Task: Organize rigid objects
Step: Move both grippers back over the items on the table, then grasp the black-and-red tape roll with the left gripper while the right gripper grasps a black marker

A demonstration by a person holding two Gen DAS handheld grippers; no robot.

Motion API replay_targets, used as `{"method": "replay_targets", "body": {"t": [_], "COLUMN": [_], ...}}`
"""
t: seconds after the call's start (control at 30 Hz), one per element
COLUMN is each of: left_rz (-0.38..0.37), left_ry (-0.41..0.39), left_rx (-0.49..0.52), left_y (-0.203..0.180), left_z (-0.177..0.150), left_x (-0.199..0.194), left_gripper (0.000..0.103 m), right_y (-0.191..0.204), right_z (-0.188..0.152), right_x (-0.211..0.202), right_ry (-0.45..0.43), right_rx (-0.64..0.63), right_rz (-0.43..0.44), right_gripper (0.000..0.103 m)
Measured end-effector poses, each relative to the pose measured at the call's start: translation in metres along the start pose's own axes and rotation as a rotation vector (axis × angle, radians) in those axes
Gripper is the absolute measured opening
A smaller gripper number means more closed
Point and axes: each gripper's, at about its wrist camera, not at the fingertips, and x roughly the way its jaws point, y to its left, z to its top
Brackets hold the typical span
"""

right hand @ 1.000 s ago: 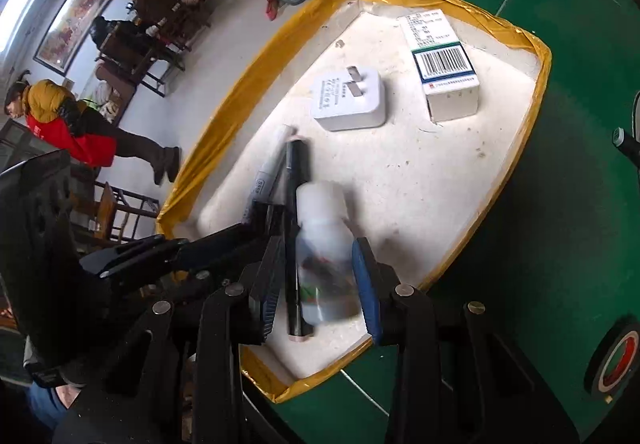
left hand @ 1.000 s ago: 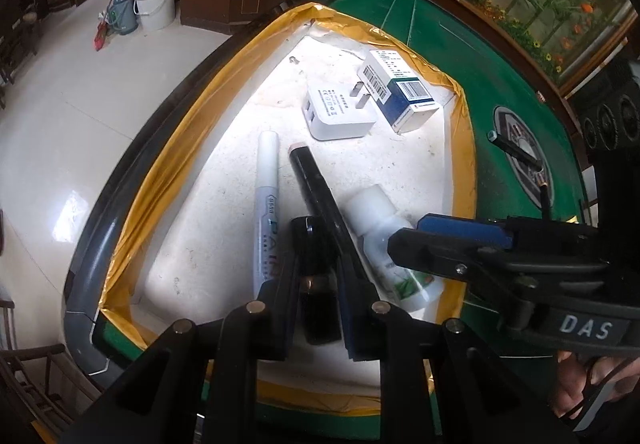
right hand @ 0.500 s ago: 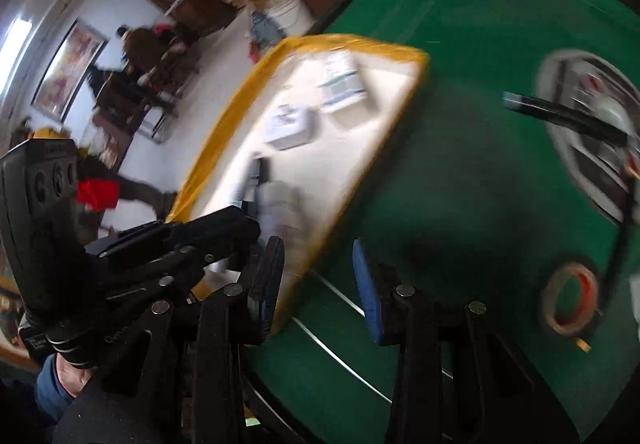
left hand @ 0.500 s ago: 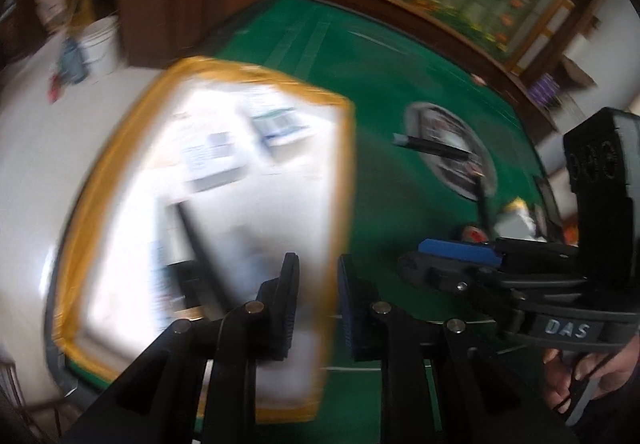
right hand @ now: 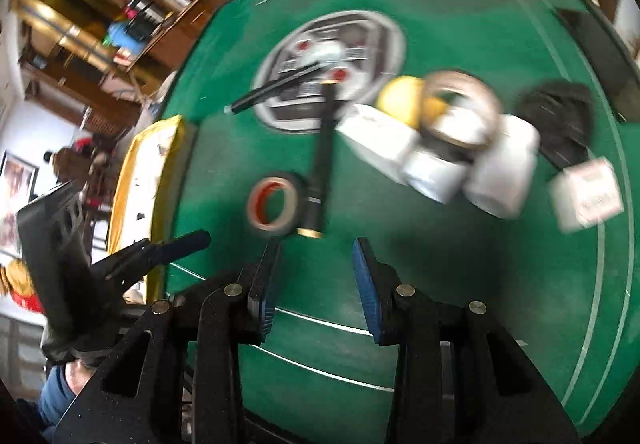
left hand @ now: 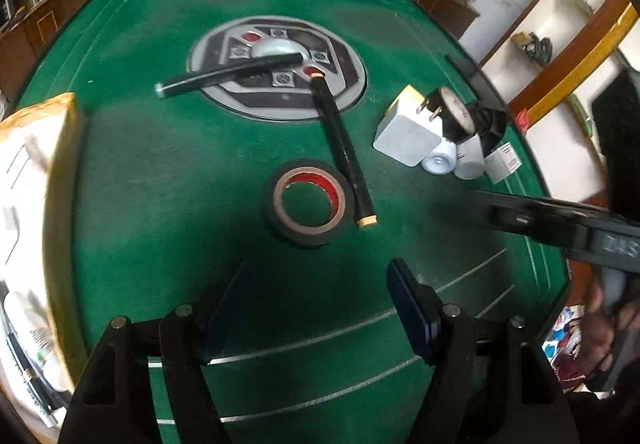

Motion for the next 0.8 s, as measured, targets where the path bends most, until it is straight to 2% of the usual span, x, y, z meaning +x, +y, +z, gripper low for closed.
{"method": "replay_targets", "body": {"t": [0.2,0.27,0.33,0.4,0.43,0.8], "left_rz": [0.057,0.078,0.098,0.097,0.095,0.108], "left_ry": [0.054,0.035,0.013,-0.006,-0.021,-0.027], "left_rx": [-0.004,0.034,0.029,0.001,-0.007,-0.063], "left_y": [0.003,-0.001,-0.001,0.003,0.005,0.023], "left_z": [0.018,0.025,0.03,0.033,0.033,-0.013], "left_x": [0.03,0.037,0.04,0.04,0.038,0.013], "left_gripper": [0.072,0.075,0.074,0.07,0.063,0.063], "right_y": [-0.031,-0.037,-0.041,-0.038,-0.037,0.014], "right_z": [-0.017,-0.018,-0.019,-0.019,-0.019,0.015], "right_x": [-0.022,-0.022,-0.025,-0.025,-0.024,0.033], "right_ry": [-0.022,-0.026,-0.019,-0.012,-0.01,0.072], "right_rx": [0.035,0.039,0.041,0.021,0.01,-0.102], "right_rz": [-0.011,-0.021,-0.024,-0.032,-0.033,-0.085], "right_gripper": [0.035,0.035,0.035,0.035,0.035,0.036]}}
